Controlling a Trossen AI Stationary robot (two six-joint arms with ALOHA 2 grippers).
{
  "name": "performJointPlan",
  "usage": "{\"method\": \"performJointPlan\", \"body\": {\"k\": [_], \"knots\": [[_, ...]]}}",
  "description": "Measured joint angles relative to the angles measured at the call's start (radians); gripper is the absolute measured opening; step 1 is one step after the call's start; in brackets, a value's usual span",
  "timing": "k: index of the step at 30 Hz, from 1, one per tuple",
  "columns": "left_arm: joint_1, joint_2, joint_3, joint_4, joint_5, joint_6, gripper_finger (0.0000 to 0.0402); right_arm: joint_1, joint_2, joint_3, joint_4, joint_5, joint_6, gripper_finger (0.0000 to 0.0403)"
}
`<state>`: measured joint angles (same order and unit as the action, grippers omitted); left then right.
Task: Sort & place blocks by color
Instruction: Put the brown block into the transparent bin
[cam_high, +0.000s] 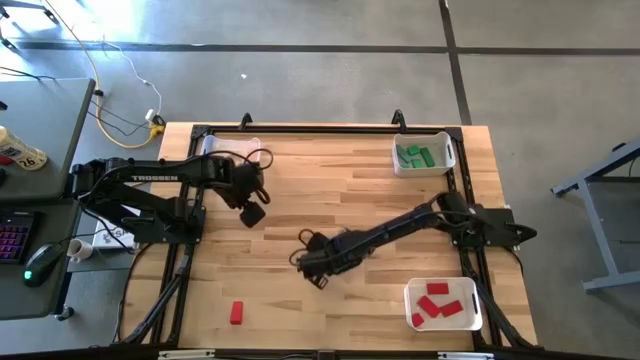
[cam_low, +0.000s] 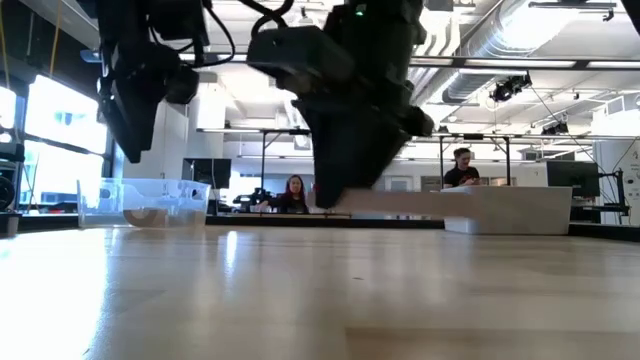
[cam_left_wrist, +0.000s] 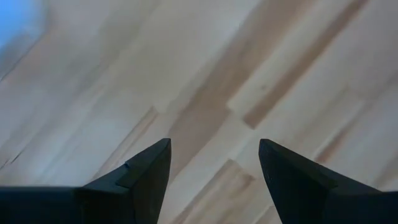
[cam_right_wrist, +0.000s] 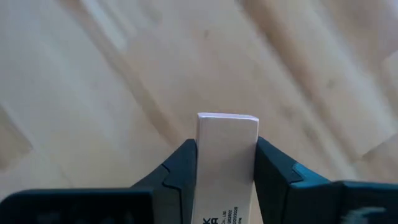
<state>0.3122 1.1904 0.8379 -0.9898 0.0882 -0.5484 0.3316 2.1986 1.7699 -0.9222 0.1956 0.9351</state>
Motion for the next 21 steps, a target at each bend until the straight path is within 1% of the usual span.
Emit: {"method": "performJointPlan", "body": {"k": [7,11,17,21], "knots": [[0.001,0.0,0.0,0.141,0.167,0.14,0.0229,-0.064,-0.073,0.001,0.006,0.01,-0.109,0.0099],[0.002,0.0,0.0,0.24,0.237,0.203,0.0229,-0.114,-0.116,0.002,0.01,0.011,-0.183,0.0099],[0.01,0.0,0.0,0.345,0.284,0.275,0.0229,-0.194,-0.2,0.002,0.011,0.009,-0.268,0.0099],[0.035,0.0,0.0,0.448,0.29,0.29,0.0229,-0.25,-0.28,0.003,0.012,0.012,-0.318,0.0099]]}}
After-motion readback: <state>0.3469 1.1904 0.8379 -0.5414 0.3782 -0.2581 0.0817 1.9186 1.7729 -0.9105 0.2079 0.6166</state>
